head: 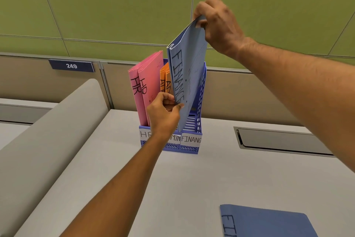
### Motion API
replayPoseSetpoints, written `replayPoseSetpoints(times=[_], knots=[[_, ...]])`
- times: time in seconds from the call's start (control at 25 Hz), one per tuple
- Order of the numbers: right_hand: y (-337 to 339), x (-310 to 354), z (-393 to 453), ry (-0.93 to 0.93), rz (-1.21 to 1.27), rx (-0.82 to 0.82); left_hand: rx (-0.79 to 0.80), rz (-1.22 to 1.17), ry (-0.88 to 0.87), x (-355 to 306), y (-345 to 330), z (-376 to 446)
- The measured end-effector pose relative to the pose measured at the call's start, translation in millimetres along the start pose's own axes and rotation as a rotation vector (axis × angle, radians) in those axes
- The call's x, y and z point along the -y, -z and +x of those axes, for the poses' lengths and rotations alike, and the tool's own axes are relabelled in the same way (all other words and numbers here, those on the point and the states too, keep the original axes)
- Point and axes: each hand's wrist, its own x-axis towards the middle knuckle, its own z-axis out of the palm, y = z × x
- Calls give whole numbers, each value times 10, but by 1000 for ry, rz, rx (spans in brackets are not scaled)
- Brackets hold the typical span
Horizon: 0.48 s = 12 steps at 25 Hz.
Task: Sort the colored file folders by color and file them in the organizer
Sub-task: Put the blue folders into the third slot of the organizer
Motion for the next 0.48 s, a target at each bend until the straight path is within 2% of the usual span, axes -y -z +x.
replayPoseSetpoints(times=[0.48], knots=[[-106, -26, 68, 6, -25, 60, 52, 26, 39, 71, -124, 86]])
